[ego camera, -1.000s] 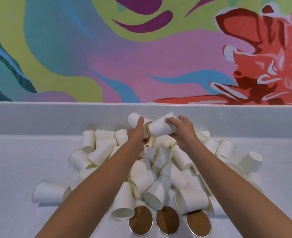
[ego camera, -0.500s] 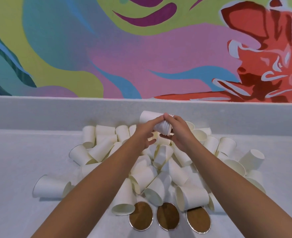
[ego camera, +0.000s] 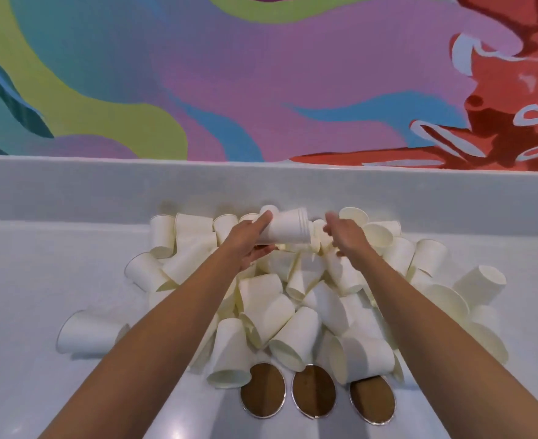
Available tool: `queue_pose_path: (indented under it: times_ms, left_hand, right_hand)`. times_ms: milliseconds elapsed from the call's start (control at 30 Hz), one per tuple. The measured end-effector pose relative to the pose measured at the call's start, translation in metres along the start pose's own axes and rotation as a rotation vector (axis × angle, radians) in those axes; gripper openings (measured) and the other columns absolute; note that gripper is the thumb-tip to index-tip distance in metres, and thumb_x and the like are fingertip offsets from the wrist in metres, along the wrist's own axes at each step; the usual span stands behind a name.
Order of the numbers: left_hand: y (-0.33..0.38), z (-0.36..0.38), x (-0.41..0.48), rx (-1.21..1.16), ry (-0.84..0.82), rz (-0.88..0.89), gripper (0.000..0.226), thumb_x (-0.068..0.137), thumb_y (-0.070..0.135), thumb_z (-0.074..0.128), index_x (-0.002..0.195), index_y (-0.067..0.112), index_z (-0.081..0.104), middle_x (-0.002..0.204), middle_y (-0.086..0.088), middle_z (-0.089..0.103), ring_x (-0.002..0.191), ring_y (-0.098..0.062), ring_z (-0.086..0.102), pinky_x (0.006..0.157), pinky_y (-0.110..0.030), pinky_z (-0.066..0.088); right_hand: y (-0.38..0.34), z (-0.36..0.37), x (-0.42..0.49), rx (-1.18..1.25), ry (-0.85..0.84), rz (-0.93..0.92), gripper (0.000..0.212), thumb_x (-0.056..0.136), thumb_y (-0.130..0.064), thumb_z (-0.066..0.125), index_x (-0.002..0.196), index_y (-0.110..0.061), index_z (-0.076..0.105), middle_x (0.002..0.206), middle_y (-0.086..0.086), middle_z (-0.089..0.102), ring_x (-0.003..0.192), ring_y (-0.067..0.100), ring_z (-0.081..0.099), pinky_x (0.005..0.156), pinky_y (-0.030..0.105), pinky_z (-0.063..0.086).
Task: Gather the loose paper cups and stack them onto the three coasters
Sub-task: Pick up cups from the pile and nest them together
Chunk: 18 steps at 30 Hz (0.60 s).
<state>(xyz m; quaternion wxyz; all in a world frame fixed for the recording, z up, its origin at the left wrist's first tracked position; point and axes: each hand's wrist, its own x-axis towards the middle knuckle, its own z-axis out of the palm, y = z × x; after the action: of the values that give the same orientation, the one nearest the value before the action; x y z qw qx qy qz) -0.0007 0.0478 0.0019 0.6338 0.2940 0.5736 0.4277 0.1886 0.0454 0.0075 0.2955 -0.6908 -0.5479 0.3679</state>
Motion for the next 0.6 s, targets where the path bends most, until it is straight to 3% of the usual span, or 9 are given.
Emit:
queue_pose_path:
  times_ms: [67,133,233,300,400,467,600]
  left_hand:
    - [-0.003,-0.006,0.008,-0.025,0.021,-0.002,0.038,0.091,0.033,0.064,0.119,0.011,0.049,0.104,-0.007,0.054,0.103,-0.027,0.058,0.083,-0.034,0.057]
    - [-0.003,-0.009,0.011,-0.037,0.026,-0.005,0.04,0.091,0.033,0.064,0.12,0.01,0.05,0.107,-0.008,0.053,0.105,-0.028,0.058,0.08,-0.033,0.057]
    - [-0.004,-0.013,0.016,-0.037,0.035,-0.007,0.041,0.092,0.033,0.062,0.123,0.01,0.048,0.113,-0.01,0.051,0.107,-0.028,0.057,0.08,-0.033,0.057]
    - [-0.005,-0.015,0.016,-0.032,0.038,-0.005,0.041,0.093,0.033,0.061,0.124,0.009,0.047,0.118,-0.011,0.05,0.107,-0.028,0.056,0.084,-0.036,0.057]
    - [-0.006,-0.017,0.017,-0.027,0.056,0.011,0.046,0.094,0.033,0.06,0.13,0.008,0.045,0.124,-0.013,0.049,0.107,-0.028,0.056,0.081,-0.035,0.057]
    - [-0.005,-0.019,0.015,-0.048,0.077,0.029,0.047,0.094,0.032,0.059,0.132,0.007,0.045,0.126,-0.014,0.048,0.104,-0.027,0.055,0.077,-0.033,0.057]
    - [-0.007,-0.018,0.012,-0.075,0.129,0.025,0.045,0.094,0.033,0.059,0.129,0.008,0.046,0.122,-0.014,0.048,0.1,-0.027,0.055,0.082,-0.036,0.056]
  right_hand:
    - [0.015,0.008,0.008,-0.407,-0.034,-0.089,0.022,0.095,-0.02,0.045,0.074,-0.014,0.043,0.081,0.006,0.05,0.087,0.032,0.055,0.067,0.029,0.034]
    - [0.026,0.021,0.012,-0.574,-0.127,-0.076,0.027,0.091,-0.016,0.049,0.066,-0.015,0.037,0.067,-0.001,0.042,0.078,0.025,0.048,0.055,0.027,0.029]
    - [0.034,0.037,0.016,-0.647,-0.167,-0.043,0.014,0.091,-0.015,0.045,0.077,-0.014,0.046,0.082,0.004,0.054,0.08,0.024,0.047,0.061,0.028,0.036]
    - [0.037,0.044,0.018,-0.607,-0.153,-0.039,0.013,0.089,-0.01,0.043,0.094,-0.01,0.056,0.1,0.011,0.062,0.083,0.025,0.053,0.068,0.03,0.04]
    - [0.033,0.042,0.019,-0.479,-0.061,-0.061,0.021,0.09,-0.006,0.044,0.1,-0.005,0.063,0.103,0.014,0.066,0.095,0.031,0.062,0.072,0.032,0.044]
    - [0.024,0.032,0.021,-0.395,0.084,-0.077,0.023,0.093,-0.009,0.044,0.104,-0.002,0.063,0.107,0.016,0.066,0.1,0.033,0.061,0.075,0.032,0.041]
    - [0.001,0.003,0.017,-0.097,0.472,-0.059,0.018,0.095,-0.011,0.043,0.097,-0.005,0.059,0.095,0.011,0.063,0.086,0.028,0.057,0.069,0.032,0.04]
